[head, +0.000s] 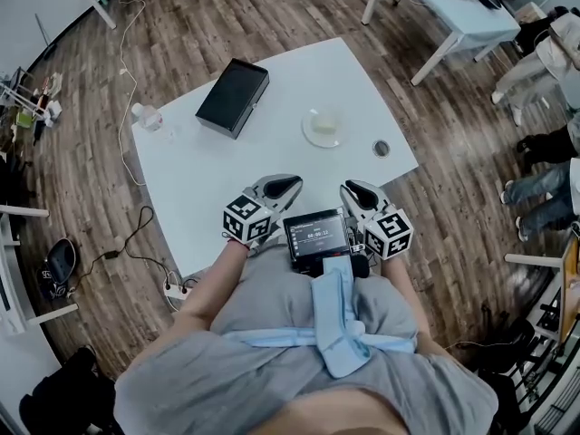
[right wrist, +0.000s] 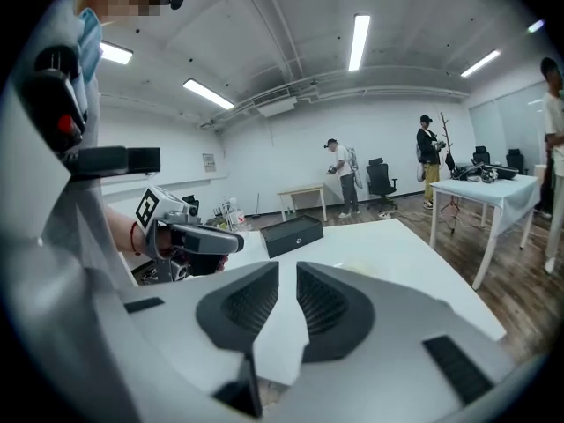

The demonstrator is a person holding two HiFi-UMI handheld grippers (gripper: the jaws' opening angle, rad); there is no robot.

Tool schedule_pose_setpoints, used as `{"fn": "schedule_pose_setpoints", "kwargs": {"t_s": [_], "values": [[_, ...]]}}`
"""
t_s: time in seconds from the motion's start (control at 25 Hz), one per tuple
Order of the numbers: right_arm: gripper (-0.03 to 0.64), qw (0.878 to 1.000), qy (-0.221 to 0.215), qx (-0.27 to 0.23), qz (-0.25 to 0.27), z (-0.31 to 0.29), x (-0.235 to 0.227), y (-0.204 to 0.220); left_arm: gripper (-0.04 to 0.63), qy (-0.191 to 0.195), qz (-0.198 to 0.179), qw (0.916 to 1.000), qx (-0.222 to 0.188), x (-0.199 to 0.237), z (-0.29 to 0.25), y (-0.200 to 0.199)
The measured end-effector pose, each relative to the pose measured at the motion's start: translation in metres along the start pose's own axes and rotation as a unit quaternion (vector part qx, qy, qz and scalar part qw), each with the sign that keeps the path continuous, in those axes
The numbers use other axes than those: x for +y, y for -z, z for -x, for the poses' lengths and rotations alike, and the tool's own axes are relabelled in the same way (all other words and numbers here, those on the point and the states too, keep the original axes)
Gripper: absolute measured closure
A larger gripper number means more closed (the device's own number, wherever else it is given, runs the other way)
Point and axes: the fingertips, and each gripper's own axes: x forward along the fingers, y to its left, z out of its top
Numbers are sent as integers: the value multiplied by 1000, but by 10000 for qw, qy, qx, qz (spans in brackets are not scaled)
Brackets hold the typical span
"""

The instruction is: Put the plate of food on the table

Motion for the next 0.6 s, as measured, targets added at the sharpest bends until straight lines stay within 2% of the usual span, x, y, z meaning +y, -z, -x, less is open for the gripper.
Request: {"fn": "schedule_pose_setpoints", "kwargs": {"t_s": [0.12,0.36,0.6], "values": [[541,9997,-138,54,176,12,1,2,566,-16,17,10000,-10,-17,-8,2],[561,9987,-483,-107,74,52,-7,9,566,-88,109,9998,-126,-69,-36,9],[580,9976,-659,-123,157,72,-7,11,566,-275,128,9995,-129,-87,-43,14]]}}
